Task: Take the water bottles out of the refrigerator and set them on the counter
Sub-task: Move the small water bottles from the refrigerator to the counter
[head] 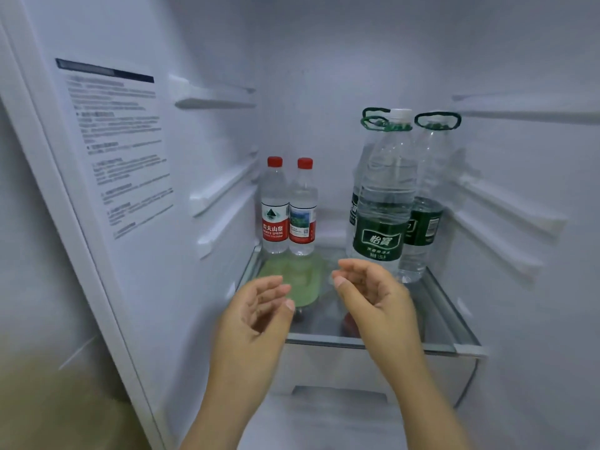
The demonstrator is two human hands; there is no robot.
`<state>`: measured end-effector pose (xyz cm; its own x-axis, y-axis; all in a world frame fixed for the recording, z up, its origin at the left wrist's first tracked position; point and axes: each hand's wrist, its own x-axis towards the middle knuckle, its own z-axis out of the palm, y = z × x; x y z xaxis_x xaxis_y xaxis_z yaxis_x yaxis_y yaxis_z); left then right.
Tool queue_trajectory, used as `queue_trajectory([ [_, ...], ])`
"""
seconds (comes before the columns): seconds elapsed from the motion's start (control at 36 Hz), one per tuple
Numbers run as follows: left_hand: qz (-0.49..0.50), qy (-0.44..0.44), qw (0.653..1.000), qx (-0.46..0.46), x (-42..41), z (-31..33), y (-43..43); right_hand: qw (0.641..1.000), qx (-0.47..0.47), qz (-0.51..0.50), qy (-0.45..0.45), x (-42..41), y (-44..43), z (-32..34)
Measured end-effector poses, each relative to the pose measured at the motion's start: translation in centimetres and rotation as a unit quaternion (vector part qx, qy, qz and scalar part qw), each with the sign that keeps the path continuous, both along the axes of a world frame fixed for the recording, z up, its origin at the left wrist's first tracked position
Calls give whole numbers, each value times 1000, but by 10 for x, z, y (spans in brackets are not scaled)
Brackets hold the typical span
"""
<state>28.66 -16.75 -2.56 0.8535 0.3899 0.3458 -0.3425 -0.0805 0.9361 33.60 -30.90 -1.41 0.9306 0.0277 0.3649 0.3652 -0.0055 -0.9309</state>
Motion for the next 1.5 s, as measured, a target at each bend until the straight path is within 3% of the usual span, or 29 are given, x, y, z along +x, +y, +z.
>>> queue_trajectory([
  [0.56, 44, -10, 999, -20, 93, 0, 20, 1000, 1, -4, 0, 80, 21, -5],
  [1.25, 159, 26, 987, 24, 228, -45, 47, 987, -149, -40, 52, 211, 67, -48],
  [1.5, 135, 39, 990, 29, 245, -61, 58, 987, -145, -39, 53, 231, 76, -66],
])
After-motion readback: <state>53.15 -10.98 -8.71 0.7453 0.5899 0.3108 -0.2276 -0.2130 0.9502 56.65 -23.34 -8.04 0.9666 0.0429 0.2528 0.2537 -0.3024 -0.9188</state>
